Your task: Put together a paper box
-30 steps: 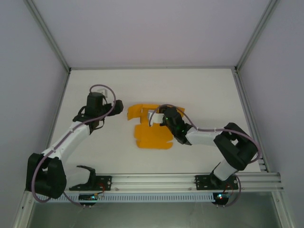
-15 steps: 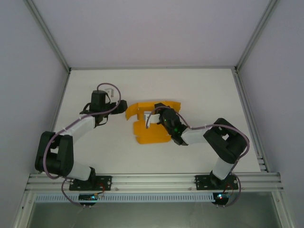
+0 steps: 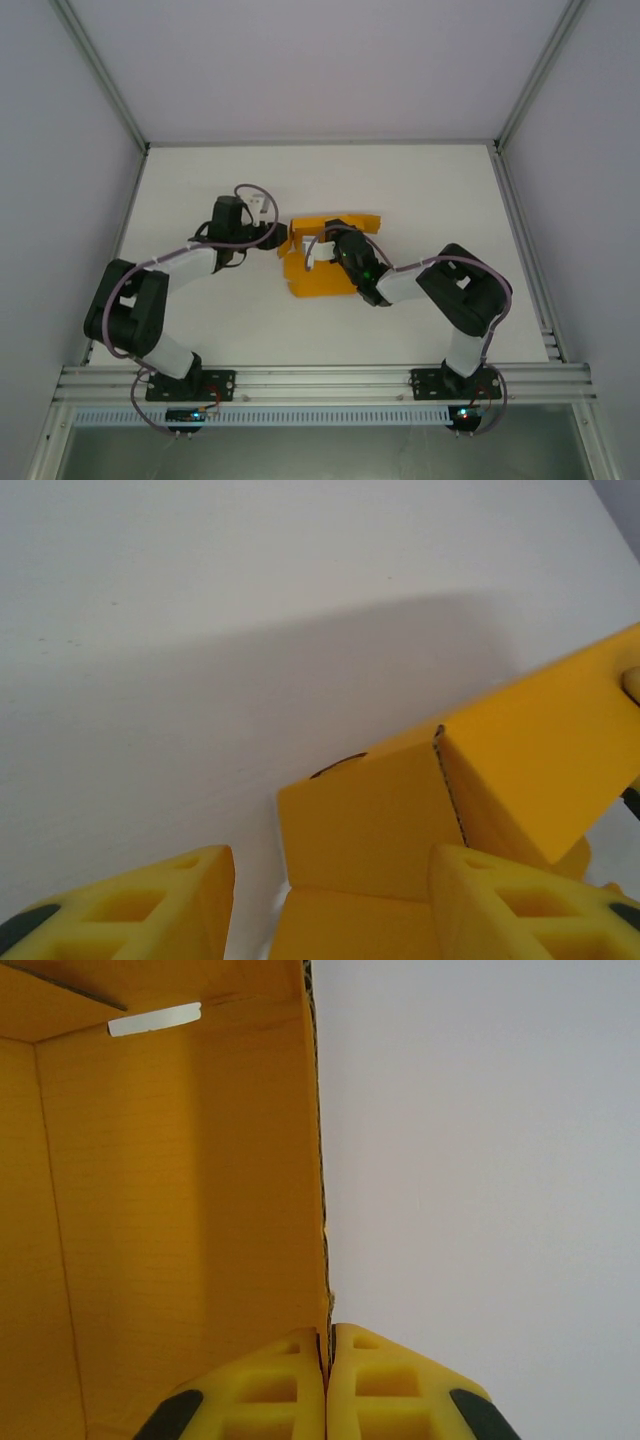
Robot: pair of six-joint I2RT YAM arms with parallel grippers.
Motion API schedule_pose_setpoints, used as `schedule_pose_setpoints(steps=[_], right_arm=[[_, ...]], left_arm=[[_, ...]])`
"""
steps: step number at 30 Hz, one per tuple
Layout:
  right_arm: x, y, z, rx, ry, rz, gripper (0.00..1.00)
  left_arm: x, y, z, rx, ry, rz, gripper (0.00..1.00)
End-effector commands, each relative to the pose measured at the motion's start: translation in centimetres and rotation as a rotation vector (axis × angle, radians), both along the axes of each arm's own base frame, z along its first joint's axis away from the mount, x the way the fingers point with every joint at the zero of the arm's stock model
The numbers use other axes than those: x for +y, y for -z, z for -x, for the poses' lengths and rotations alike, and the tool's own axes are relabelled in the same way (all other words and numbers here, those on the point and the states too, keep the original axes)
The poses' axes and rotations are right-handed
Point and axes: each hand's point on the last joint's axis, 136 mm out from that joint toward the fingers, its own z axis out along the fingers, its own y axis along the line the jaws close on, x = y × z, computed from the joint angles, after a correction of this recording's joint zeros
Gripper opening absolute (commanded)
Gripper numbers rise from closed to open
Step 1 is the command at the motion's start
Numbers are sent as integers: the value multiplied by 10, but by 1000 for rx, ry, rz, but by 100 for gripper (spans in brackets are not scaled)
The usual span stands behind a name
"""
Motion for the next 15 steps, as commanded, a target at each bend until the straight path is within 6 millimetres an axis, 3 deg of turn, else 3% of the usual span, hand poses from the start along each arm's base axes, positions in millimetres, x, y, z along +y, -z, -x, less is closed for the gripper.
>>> schedule_pose_setpoints(steps=[1,4,8,15], right_arm=[[8,-16,-3,-22,2,-62,6],[6,-10,-4,-3,10,-49,6],[0,-10,-9,2,27,-49,5],[-8,3,-12,75,51,-28,5]], left_arm=[[-12,-3,3,-13,45,51,54],[-13,-6,-2,-16,27,62,54],[14,-2,-16,18,-137,-44,59],[76,16,-14,123,-398,-137,98]])
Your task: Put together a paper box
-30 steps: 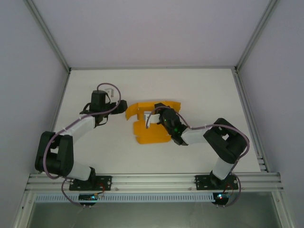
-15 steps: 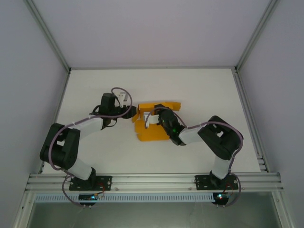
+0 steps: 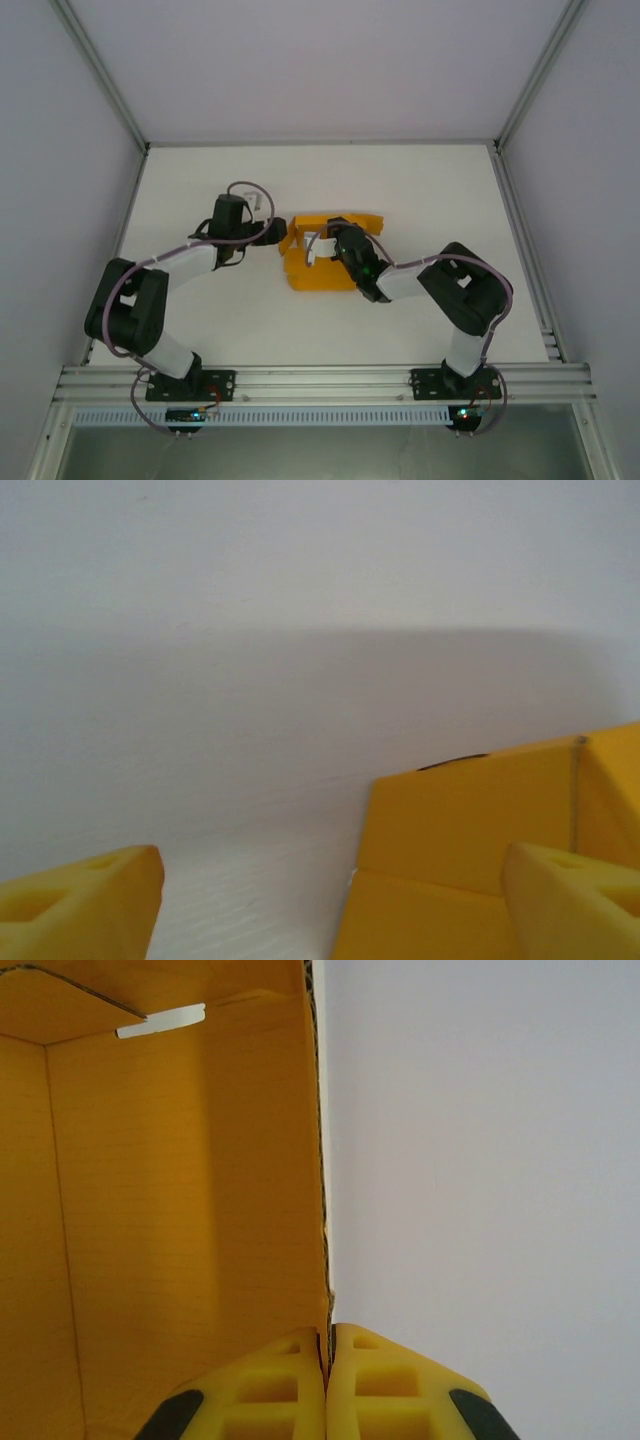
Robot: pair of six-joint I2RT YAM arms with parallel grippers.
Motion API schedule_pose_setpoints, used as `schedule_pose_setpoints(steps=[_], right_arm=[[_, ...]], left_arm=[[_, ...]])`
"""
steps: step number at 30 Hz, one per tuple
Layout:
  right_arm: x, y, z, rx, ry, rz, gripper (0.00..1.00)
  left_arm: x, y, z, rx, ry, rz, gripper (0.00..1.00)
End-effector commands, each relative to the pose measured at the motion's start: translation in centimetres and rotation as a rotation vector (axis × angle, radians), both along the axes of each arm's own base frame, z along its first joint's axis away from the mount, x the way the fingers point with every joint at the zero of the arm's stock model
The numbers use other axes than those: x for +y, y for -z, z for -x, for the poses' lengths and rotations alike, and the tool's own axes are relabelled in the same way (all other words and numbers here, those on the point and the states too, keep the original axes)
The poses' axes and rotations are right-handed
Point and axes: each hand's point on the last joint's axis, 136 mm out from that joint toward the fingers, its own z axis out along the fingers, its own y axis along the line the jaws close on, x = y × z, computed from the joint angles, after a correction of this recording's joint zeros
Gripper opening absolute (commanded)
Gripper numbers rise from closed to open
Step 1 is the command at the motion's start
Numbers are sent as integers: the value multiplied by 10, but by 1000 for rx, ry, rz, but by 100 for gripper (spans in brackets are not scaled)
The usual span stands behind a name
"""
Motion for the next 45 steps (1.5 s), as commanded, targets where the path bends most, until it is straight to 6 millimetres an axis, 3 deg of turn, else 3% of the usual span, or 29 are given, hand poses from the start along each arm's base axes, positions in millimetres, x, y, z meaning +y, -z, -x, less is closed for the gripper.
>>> schedule_pose_setpoints(steps=[1,5,7,11,20,28,32,36,45], right_arm=[[0,0,-4,41,12,-26,5],[-2,5,-6,79,27,-19,5],[-3,7,-6,117,29,-23,5],[-3,15,-5,211,24,-21,5],[-8,14,-14,228,75,-23,4],[-11,14,-12,214,86,-27,4],[-9,8,-9,160,66,-41,4],[-6,4,1,81,21,7,4],[-2,4,25,-31,-9,100,4]], left_arm=[[46,6,3,55,-186,-37,100],[79,12,5,84,-291,-12,99],[82,19,5,110,-290,-6,100],[53,29,4,119,-133,56,100],[-29,23,7,74,177,113,72],[-54,15,8,26,250,139,69],[-62,24,16,-8,291,81,65],[-63,31,24,-56,297,65,58],[-71,22,42,-260,310,-25,56]])
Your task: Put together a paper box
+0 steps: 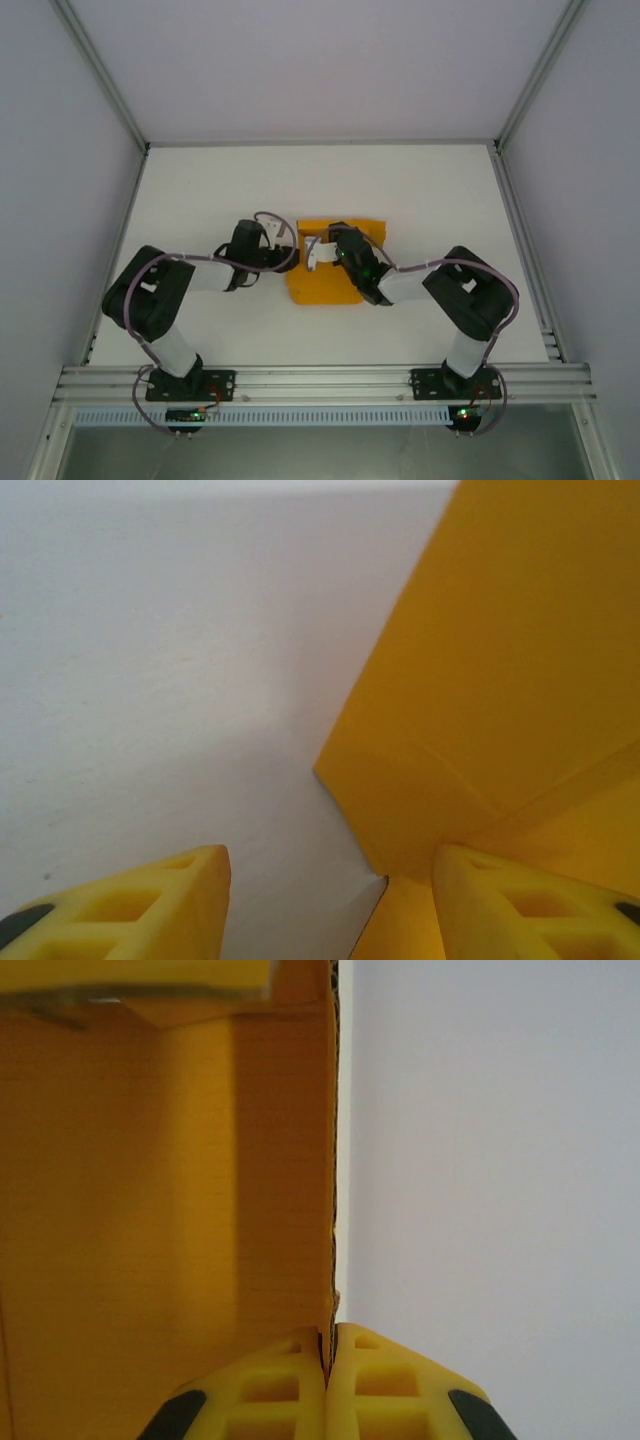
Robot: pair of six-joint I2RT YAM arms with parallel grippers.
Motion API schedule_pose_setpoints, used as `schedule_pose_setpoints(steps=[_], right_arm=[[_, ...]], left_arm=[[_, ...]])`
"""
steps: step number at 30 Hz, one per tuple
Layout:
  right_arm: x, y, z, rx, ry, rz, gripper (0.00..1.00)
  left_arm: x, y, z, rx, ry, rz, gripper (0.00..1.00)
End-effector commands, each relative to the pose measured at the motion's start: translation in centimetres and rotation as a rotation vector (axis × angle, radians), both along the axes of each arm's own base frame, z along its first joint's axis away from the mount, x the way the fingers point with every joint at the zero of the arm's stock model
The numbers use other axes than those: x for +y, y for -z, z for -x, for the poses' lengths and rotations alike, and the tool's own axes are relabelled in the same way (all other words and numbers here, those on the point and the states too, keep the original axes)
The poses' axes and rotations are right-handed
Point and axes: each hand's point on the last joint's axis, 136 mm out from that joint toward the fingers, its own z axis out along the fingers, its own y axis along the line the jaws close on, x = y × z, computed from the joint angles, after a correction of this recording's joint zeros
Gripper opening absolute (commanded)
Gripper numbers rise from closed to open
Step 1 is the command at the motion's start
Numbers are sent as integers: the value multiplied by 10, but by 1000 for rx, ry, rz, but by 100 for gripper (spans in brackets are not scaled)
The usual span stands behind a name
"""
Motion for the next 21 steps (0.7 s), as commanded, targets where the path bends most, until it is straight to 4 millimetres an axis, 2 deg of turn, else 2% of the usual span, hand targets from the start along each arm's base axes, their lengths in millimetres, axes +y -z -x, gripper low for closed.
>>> schedule_pose_setpoints(steps=[1,6,12,18,21], right_arm=[[2,-5,12,-60,-13,35,4],[2,-12,19,-107,0,36,4],[4,-17,18,-119,18,41,3],[8,-28,15,-139,22,22,3],[9,-29,16,-134,16,16,3]], left_arm=[[-5,-33,-5,-188,8,9,56],[5,-38,8,-223,1,9,61],[-1,-50,14,-263,48,21,62],[-10,-63,8,-291,78,41,65],[-12,-60,2,-294,68,34,65]])
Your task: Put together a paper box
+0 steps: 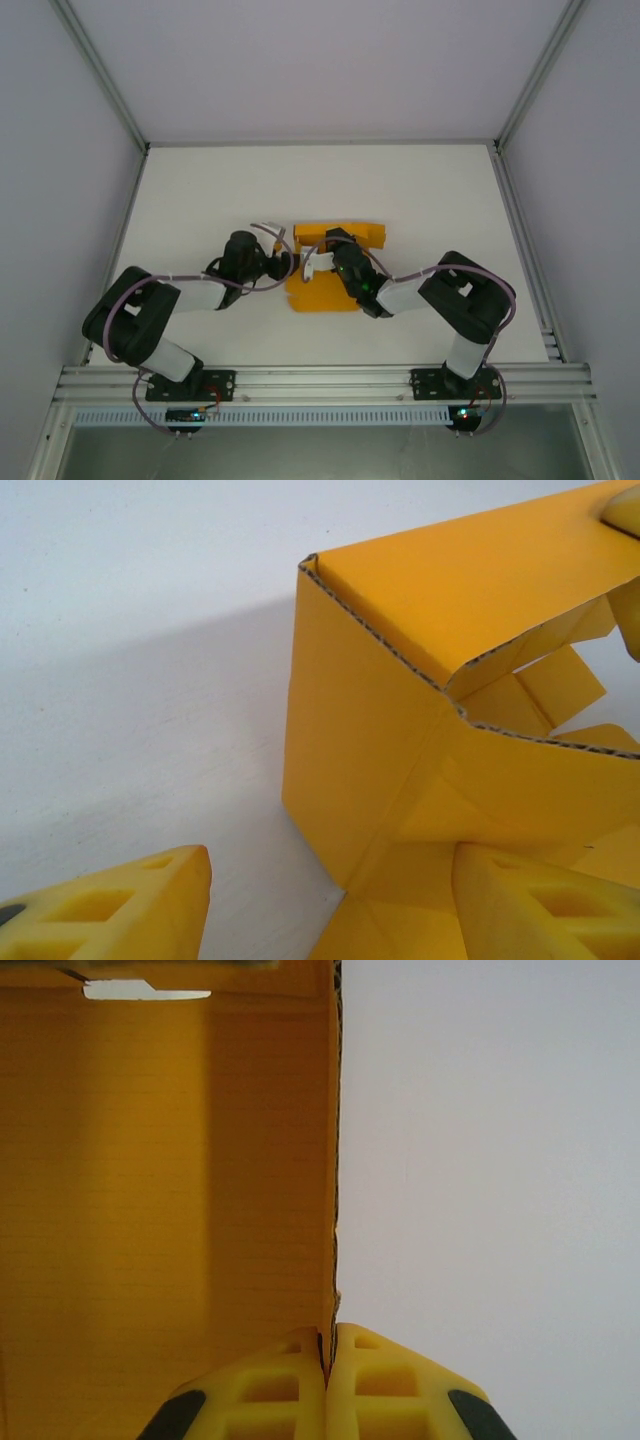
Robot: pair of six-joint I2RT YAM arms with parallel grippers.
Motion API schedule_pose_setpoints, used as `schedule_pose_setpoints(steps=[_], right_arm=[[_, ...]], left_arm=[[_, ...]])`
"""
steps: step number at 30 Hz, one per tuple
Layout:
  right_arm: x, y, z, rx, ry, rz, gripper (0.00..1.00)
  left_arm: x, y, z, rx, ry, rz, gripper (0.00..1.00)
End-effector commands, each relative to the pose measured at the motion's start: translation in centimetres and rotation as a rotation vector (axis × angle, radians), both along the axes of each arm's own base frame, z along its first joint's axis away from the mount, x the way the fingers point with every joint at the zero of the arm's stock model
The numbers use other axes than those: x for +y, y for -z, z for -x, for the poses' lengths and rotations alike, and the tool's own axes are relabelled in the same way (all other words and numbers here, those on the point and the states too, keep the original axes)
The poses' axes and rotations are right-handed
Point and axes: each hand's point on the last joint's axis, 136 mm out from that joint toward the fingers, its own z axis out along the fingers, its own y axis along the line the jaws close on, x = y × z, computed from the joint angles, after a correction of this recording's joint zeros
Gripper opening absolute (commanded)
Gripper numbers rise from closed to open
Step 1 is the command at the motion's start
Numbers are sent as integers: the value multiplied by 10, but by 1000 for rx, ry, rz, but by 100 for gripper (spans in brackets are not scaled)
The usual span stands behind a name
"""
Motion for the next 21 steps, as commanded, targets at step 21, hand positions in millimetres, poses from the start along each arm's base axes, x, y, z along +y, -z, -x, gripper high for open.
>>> schedule_pose_setpoints(steps=[21], right_arm=[[4,38,20,161,-32,4,2]], left_arm=[[-11,-5,-47,-142,-94,-6,30]])
